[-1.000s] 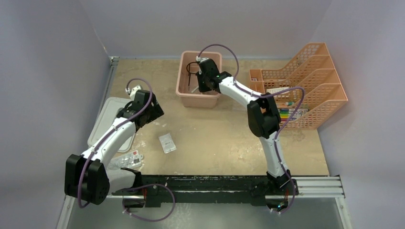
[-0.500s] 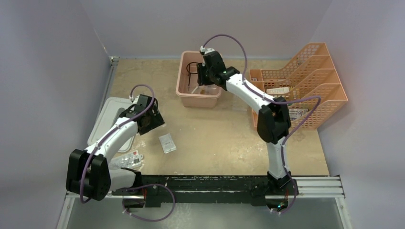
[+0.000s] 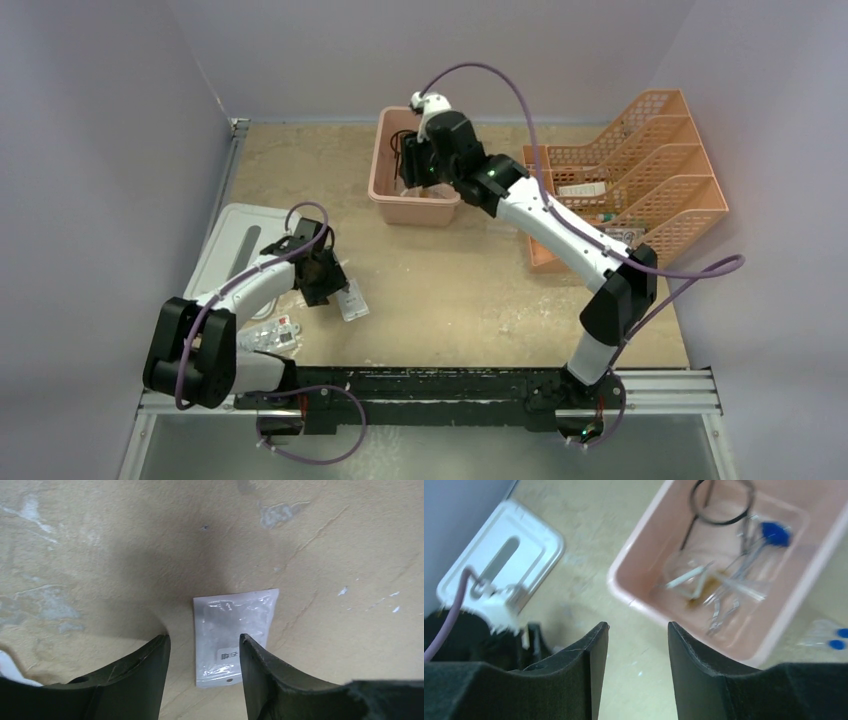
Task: Organize the chemistry lab equipment
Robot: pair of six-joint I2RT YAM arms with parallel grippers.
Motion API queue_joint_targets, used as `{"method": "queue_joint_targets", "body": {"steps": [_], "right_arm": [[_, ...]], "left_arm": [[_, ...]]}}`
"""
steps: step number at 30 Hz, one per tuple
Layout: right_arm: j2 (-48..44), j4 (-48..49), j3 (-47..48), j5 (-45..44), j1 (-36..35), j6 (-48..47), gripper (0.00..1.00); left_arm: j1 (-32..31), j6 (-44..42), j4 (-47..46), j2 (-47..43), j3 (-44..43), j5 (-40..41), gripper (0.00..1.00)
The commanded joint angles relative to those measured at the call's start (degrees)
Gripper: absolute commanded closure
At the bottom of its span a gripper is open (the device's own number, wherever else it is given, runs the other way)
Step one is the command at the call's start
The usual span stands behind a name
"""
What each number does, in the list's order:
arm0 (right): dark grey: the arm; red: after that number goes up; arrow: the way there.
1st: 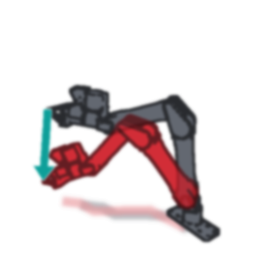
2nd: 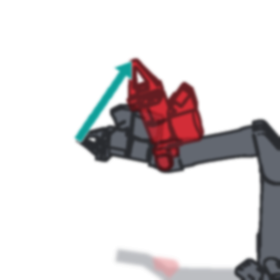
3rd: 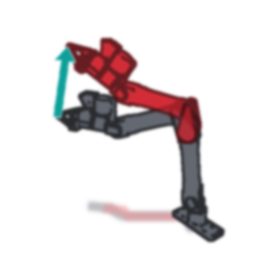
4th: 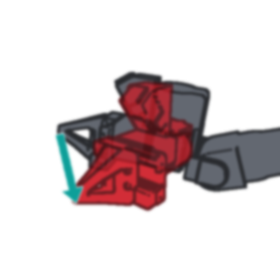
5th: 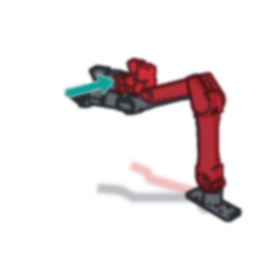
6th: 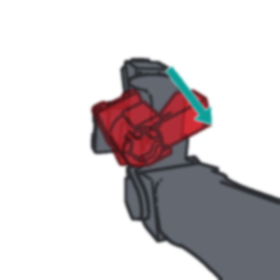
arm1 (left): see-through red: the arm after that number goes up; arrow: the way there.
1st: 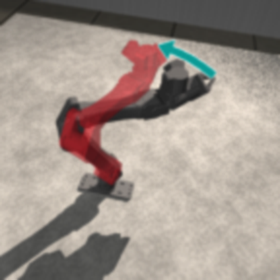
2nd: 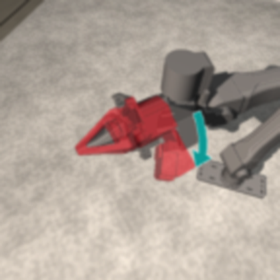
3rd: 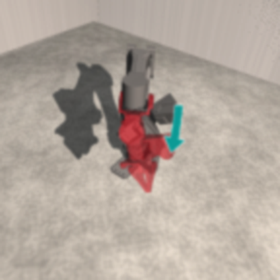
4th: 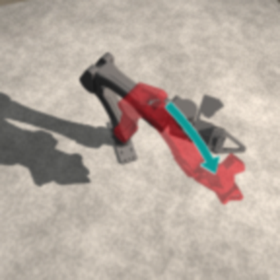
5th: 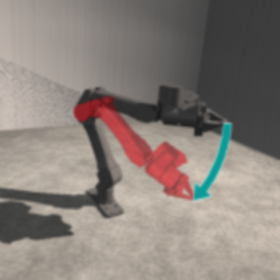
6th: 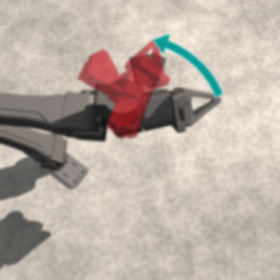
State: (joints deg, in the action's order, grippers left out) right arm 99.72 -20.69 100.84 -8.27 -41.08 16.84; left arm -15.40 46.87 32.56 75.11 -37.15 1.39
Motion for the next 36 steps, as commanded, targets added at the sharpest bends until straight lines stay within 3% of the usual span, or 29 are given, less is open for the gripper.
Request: {"method": "queue_joint_targets", "body": {"steps": [1,8,18,22,27,36], "right_arm": [[-3.23,0.2,-5.3,-0.68,-5.87,2.74,0.51],[-5.47,1.48,-15.6,0.91,-10.37,8.06,0.51],[-4.11,5.9,-25.39,2.86,-11.04,12.71,0.5],[-1.88,10.06,-28.21,6.08,-11.96,14.2,0.49],[3.42,12.27,-27.25,9.72,-12.98,17.44,0.47],[11.36,13.54,-24.33,10.67,-13.86,25.48,0.47]], "left_arm": [[0.28,2.63,-5.52,0.85,1.6,-2.66,0.5],[0.26,4.7,-9.12,0.9,4.85,-1.56,0.63],[0.28,3.14,-9.05,5.02,5.08,-1.56,0.79],[0.26,2.85,-7.23,4.05,4.82,-1.56,0.77],[0.25,5.03,-4.23,-1.13,5.5,1.25,0.69],[0.19,9.64,-8.49,-3.93,11.84,-4.56,0.66]]}}
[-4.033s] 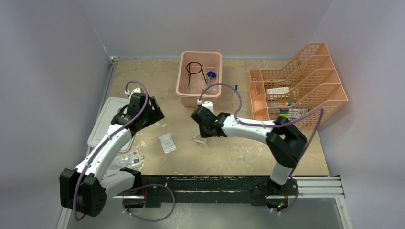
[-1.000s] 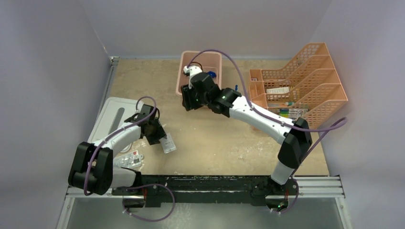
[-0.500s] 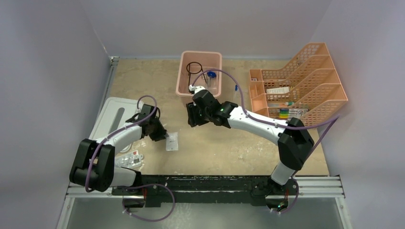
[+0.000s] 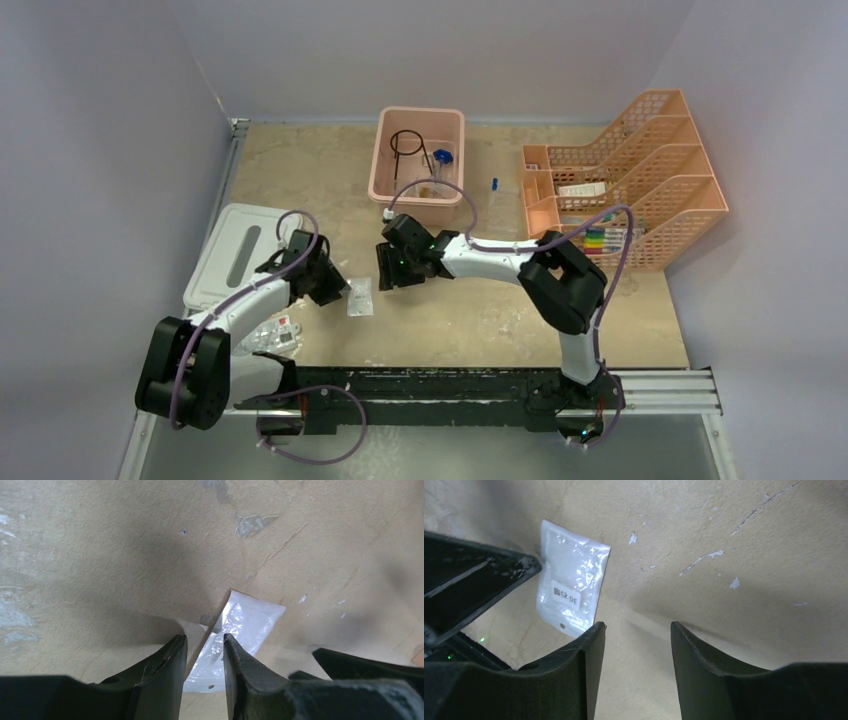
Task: Organize the chemistry lab equipment
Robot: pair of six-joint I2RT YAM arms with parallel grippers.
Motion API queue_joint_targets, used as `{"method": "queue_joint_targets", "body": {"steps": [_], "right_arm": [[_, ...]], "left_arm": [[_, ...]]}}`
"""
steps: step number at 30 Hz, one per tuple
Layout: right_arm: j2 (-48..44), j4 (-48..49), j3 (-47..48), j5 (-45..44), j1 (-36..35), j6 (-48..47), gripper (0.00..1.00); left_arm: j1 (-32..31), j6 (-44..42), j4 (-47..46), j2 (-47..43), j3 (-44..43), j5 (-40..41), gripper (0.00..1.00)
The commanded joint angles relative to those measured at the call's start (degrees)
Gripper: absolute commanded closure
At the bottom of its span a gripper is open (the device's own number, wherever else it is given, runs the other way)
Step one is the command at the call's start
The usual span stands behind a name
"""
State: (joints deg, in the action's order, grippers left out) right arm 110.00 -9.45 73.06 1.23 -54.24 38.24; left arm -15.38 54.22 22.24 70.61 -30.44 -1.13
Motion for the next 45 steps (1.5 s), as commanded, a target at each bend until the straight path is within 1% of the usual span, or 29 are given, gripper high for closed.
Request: {"method": "queue_joint_targets", "body": {"steps": [1,3,7,10,13,19,22,25,29,32,33,35,37,41,45], "right_arm": [[1.83,2.01,4.05,1.14,-0.91,4.38,0.47],[3.48,1.46,5.39,1.22,-1.07,4.68,0.48],[6.18,1.09,7.21,2.31,-1.29,5.08,0.51],[8.08,2.21,7.69,5.7,-1.28,4.5,0.54],[8.94,2.71,7.37,9.09,-1.31,4.01,0.56],[9.49,6.0,6.93,10.59,-1.31,1.49,0.6],[10.38,6.84,7.54,11.66,-1.31,0.52,0.64],[10.23,6.72,7.5,11.59,-1.26,0.34,0.7],[9.1,5.67,6.78,9.85,-1.31,0.53,0.87],[7.78,4.83,6.53,7.92,-1.3,0.48,0.98],[7.2,4.35,6.61,7.24,-1.31,0.49,1.0],[5.76,2.82,6.94,5.67,-1.31,-0.33,1.0],[3.54,1.22,7.01,3.42,-1.31,-1.46,1.0],[-0.57,-2.14,7.54,-0.99,-1.24,-5.8,1.0],[-5.2,-4.64,9.55,-4.23,-1.22,-10.37,1.0]], "left_arm": [[0.18,2.72,1.1,0.5,5.68,-2.78,0.67],[0.17,3.03,0.22,0.53,6.45,-3.77,0.67],[0.17,3.42,-1.59,0.62,7.38,-5.51,0.72],[0.17,3.64,-2.23,1.11,7.65,-6.07,0.77],[0.17,4.17,-3.47,0.24,8.39,-5.68,0.8],[0.17,4.24,-4.04,0.08,8.73,-6.19,0.85],[0.17,4.23,-4.32,-0.17,8.94,-6.47,0.87],[0.17,4.23,-4.34,-0.38,8.93,-6.69,0.89],[0.17,4.36,-3.82,-1.01,8.62,-6.32,0.89],[0.18,4.04,-2.59,-2.03,7.82,-5.48,0.89],[0.25,3.91,-1.2,-2.48,7.18,-4.72,0.88],[0.18,3.22,2.13,-4.3,5.16,-1.59,0.87],[0.22,2.48,5.74,-7.44,2.48,2.61,0.83],[0.26,-0.41,11.89,-12.9,-5.64,11.47,0.76],[0.26,-3.5,15.12,-13.57,-12.71,16.4,0.72]]}}
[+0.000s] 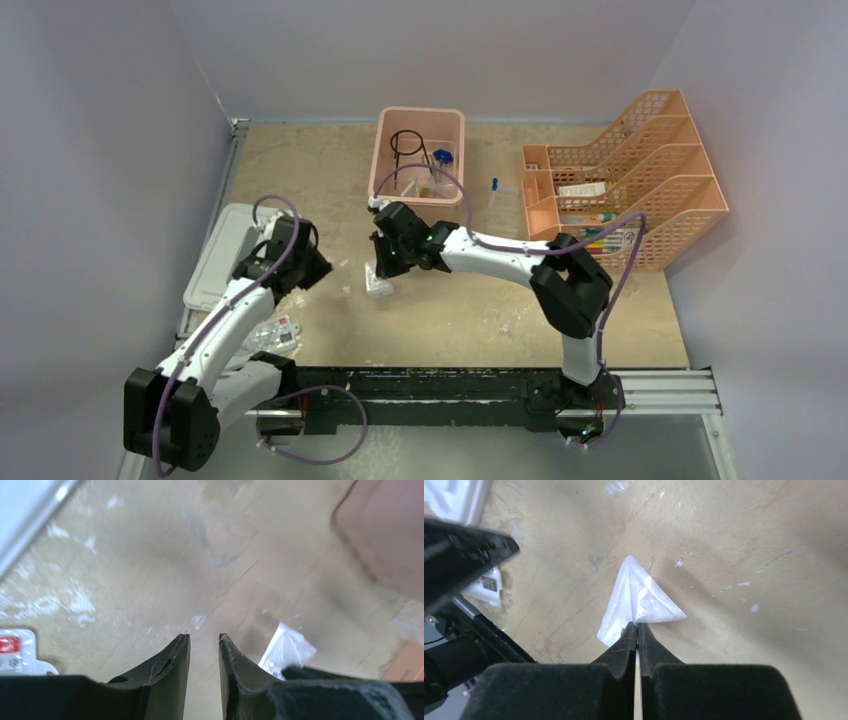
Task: Organize the chemistry lab equipment
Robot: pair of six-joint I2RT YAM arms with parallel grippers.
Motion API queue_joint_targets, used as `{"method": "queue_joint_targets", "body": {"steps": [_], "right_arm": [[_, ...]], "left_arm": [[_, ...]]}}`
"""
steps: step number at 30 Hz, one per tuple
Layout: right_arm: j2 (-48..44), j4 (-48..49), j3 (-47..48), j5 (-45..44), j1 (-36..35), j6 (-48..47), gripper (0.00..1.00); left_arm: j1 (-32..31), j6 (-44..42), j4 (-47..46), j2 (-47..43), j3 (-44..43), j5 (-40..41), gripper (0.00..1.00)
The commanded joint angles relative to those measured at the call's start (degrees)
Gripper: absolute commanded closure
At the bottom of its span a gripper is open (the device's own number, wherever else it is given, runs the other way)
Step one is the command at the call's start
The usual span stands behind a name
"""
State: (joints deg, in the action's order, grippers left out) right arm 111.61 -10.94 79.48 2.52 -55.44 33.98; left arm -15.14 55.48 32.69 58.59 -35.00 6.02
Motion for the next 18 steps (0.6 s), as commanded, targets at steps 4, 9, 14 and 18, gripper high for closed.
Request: {"method": "queue_joint_targets", "body": {"steps": [4,9,14,18], "right_arm": [[-10.96,-5.0,7.09,-8.9,0.88,-10.77,1.0],[-13.07,-7.13,13.89,-10.52,5.9,-14.89,1.0],[-12.15,-8.77,19.84,-10.07,13.16,-16.86,1.0],[-8.97,-11.64,25.43,-11.31,19.08,-17.62,1.0]], "left_arm": [[0.02,-6.78,5.37,0.68,-13.6,12.24,0.7],[0.02,-7.92,4.62,3.15,-17.72,14.02,0.67],[0.03,-8.27,3.65,4.05,-18.83,14.02,0.67],[0.1,-8.26,3.35,5.03,-18.65,14.42,0.66]]}}
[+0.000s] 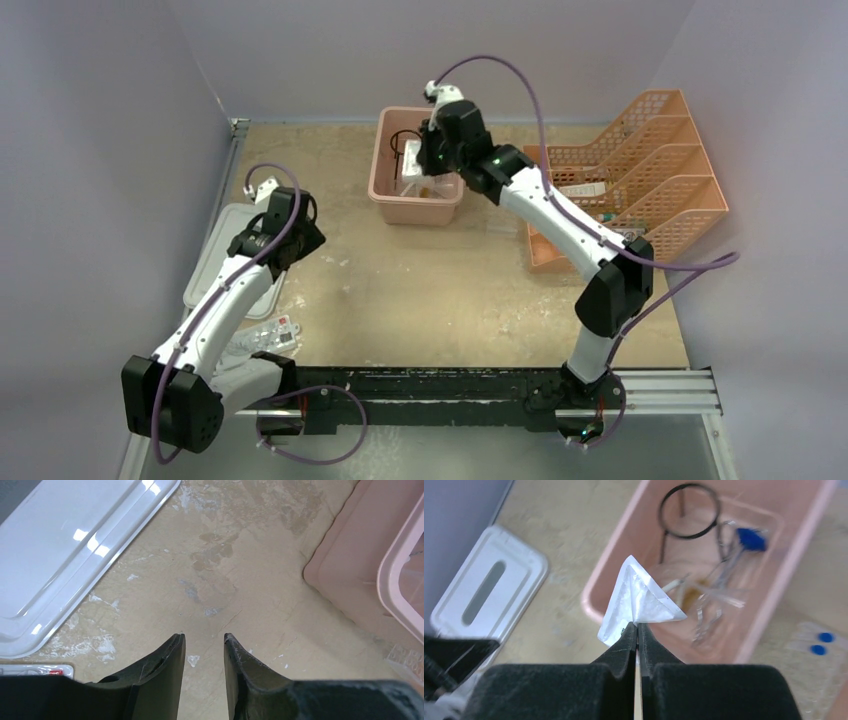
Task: Organize the chemistry lab equipment
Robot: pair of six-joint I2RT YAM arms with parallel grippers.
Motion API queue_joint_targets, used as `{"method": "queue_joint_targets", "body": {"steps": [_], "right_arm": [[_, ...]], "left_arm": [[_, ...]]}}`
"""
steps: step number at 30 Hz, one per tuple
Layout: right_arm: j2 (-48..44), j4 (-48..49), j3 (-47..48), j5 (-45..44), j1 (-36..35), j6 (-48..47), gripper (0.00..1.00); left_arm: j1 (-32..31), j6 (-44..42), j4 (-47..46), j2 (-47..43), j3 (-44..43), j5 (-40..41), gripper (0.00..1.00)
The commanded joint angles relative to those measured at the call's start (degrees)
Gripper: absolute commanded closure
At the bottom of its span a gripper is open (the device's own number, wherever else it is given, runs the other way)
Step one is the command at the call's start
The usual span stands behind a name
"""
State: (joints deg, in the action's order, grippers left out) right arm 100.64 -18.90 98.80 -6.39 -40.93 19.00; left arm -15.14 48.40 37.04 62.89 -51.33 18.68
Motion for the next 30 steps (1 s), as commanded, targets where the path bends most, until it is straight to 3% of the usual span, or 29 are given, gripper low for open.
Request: {"method": "queue_joint_targets", "body": {"steps": [1,13,21,30], "right_arm": [[2.84,-4.15,6.94,-2.77,5.57,-2.78,1.0],[16.88,-8.54,17.54,-8.48,10.02,-8.84,1.0],[23.82,-8.94,21.43,-6.01,10.68,-9.6,0.99],[24.79,-8.75,22.75,-7.36,10.84,-10.01,0.77]], "left_arm": [[0.11,-1.23,-1.0,1.04,-2.36,1.76,0.66],[0.28,-3.35,-1.48,4.34,-1.71,2.84,0.61],[2.22,-6.39,-2.2,6.88,-2.24,6.71,0.49],[6.29,-8.88,-3.62,13.46,-4.25,7.21,0.39]]}}
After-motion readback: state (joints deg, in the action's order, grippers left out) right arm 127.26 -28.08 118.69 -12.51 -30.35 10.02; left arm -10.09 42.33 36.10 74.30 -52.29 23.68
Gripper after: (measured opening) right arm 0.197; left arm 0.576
